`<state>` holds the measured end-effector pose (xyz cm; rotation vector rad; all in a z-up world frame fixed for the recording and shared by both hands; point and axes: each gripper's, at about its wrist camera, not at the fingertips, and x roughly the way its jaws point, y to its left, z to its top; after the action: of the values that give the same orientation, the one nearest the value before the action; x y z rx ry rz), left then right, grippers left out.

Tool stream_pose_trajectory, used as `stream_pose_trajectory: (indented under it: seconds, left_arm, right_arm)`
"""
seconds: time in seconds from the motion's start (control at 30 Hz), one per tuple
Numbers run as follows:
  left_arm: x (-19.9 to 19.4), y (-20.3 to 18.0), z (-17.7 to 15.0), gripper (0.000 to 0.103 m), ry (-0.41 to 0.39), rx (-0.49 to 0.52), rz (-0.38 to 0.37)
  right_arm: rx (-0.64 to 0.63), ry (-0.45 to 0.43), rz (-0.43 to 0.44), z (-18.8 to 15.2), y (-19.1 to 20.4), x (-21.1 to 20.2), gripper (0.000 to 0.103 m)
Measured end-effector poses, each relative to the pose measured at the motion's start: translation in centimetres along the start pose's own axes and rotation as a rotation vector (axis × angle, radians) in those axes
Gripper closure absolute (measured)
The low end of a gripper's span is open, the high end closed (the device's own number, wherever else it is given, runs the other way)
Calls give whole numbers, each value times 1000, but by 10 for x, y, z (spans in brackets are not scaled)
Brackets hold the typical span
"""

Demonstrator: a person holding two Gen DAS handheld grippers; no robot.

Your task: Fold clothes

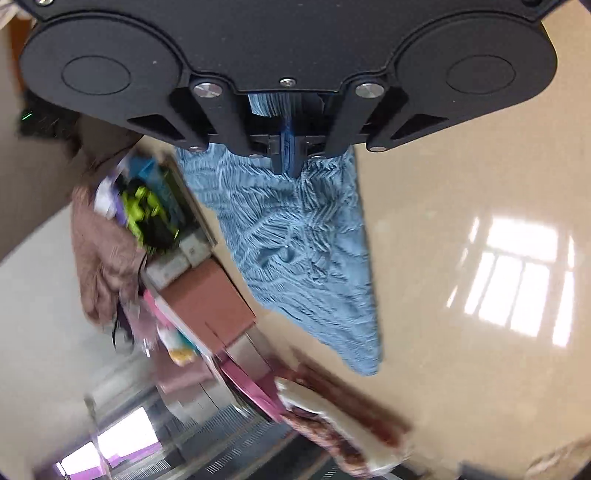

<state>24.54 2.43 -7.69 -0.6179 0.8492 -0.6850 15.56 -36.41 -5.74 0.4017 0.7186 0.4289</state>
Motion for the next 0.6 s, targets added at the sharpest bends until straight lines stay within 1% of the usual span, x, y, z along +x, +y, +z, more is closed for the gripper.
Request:
stream_pose_trajectory:
  seconds: [0.07,0.13,0.2,0.23,0.27,0.3,0.4,0.47,0.57,0.6]
  left_arm:
    - [0,-2,-1,99,-3,23,11]
    - [-3,-3,-1,99,-3,43,22]
    - [-3,-3,-1,99,-1,46,22]
    - [-4,-3,-1,99,-2,44,21]
    - [-4,-4,-2,99,-4,46,24]
    - [-3,-6,-3,99,-8,56,31]
    - [-2,-13,-5,99,-15,100,55]
    - [-2,-13,-5,99,-14,102,57]
    - [-3,-13,-4,99,-12,101,56]
    - [-2,-13,-4,99,-11,103,56]
  right_arm:
    - [145,-24,27,0,-21,-4,96]
    - [277,-63,29,-4,-40,-12,96]
    - [392,-133,48,-10,-53,-23,94]
    - [418,-168,68,-12,-54,-29,94]
    - [401,-189,83,-11,-50,-33,94]
    - [353,-191,92,-9,-40,-33,94]
    - [181,-136,118,-2,-6,-16,92]
    - [78,-94,122,3,14,-5,92]
    - [10,-3,37,4,26,19,92]
    - [3,2,-1,3,24,21,93]
